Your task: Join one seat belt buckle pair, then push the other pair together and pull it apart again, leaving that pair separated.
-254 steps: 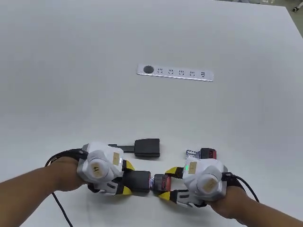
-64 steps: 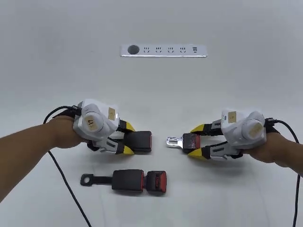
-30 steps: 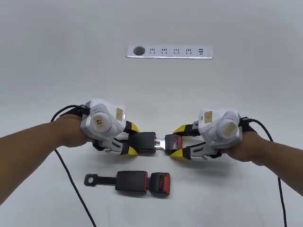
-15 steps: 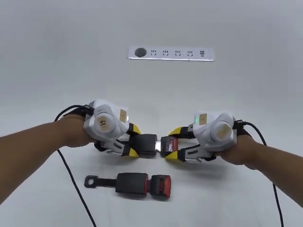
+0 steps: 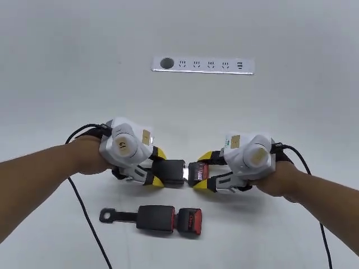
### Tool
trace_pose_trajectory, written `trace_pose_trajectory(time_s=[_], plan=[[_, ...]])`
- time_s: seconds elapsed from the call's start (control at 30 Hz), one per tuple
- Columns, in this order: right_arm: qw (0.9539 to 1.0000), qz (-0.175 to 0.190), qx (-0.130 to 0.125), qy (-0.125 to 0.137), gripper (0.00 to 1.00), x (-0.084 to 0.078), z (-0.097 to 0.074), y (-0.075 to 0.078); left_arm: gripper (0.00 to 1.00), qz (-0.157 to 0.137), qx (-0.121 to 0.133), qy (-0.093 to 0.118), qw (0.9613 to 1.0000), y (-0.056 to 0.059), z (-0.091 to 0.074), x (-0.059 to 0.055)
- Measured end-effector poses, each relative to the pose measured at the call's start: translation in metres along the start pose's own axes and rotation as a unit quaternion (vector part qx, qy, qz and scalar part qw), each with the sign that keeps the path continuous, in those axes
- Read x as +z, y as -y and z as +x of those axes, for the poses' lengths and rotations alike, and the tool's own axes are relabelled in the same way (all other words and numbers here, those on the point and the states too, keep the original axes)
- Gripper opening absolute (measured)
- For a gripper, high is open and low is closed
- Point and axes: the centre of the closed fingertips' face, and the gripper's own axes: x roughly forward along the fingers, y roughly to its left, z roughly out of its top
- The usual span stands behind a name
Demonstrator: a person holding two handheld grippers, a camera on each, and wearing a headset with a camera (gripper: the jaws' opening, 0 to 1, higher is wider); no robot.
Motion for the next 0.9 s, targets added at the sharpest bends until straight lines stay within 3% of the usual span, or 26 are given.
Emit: trace_pose_trajectory(time_s=[0.9], plan=[[0.9998,-0.016,-0.002,-0.013,0.34,-0.0019,0.0008,0.0026,0.33,0.001,0.002,-0.009,1.0,-0.0009,0.0009,-0.0019]])
